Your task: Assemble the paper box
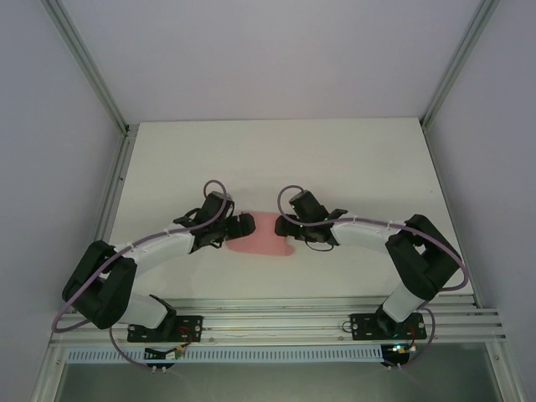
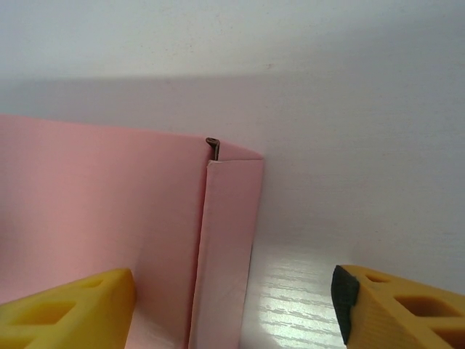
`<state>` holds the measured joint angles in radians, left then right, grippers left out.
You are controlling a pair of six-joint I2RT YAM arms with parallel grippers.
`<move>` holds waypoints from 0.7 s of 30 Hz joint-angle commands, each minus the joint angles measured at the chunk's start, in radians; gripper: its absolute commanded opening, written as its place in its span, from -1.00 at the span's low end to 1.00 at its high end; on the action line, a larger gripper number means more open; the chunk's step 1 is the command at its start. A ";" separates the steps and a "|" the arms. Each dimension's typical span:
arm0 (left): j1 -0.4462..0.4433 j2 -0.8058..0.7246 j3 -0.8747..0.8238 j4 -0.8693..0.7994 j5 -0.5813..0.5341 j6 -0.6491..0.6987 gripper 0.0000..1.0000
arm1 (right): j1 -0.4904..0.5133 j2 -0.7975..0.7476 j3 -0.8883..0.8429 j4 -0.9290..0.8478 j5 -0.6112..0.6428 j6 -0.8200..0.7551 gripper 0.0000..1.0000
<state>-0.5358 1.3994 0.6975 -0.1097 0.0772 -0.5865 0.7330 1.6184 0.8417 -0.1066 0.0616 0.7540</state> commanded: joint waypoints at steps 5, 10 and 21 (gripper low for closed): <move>0.089 0.116 0.018 0.117 0.203 0.038 0.51 | -0.041 -0.047 -0.047 0.055 -0.107 -0.004 0.55; 0.124 0.186 -0.013 0.212 0.307 0.020 0.09 | -0.069 -0.067 -0.074 0.085 -0.151 0.028 0.66; 0.252 0.207 -0.192 0.519 0.549 -0.113 -0.51 | -0.099 -0.058 -0.112 0.198 -0.345 0.086 0.74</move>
<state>-0.3134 1.5787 0.5541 0.3519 0.5423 -0.6514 0.6353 1.5612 0.7288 0.0326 -0.2035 0.8234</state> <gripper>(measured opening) 0.252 0.865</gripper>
